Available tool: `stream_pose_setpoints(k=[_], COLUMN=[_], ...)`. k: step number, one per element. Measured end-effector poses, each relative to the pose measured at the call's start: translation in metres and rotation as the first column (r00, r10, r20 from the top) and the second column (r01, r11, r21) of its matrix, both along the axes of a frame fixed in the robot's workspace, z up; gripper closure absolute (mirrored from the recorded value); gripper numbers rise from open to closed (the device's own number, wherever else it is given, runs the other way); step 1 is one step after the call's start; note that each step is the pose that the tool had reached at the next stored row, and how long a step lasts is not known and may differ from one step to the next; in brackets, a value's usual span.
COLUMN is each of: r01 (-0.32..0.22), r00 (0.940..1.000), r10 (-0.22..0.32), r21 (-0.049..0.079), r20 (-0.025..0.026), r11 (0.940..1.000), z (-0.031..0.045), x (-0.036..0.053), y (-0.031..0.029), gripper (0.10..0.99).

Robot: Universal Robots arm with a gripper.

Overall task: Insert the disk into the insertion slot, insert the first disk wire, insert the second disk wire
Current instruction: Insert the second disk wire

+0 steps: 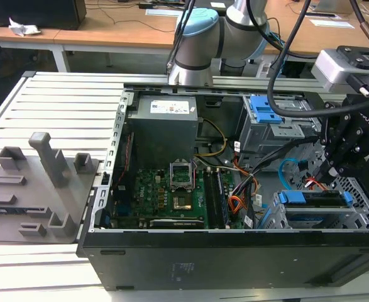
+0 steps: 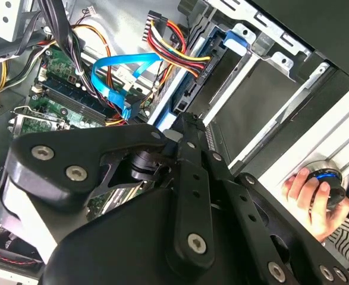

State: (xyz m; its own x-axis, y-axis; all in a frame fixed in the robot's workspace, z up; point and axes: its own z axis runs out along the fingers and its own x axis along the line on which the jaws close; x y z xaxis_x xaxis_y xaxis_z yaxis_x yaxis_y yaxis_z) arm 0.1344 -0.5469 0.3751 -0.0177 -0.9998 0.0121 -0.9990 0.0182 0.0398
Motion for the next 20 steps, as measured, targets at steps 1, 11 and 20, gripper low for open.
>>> stream_pose_setpoints(k=[1, 11, 20], r01=[0.000, -0.002, -0.016], r00=[1.0000, 1.0000, 0.9999], r10=[0.000, 0.002, 0.016], r21=[0.000, 0.000, 0.000], r20=[0.0000, 0.0000, 0.0000], r11=[1.0000, 1.0000, 0.9999], z=[0.0000, -0.0016, -0.0064], x=[-0.0001, -0.0096, -0.0288], y=[0.0000, 0.0000, 0.0341], gripper=[0.980, 0.784, 0.784])
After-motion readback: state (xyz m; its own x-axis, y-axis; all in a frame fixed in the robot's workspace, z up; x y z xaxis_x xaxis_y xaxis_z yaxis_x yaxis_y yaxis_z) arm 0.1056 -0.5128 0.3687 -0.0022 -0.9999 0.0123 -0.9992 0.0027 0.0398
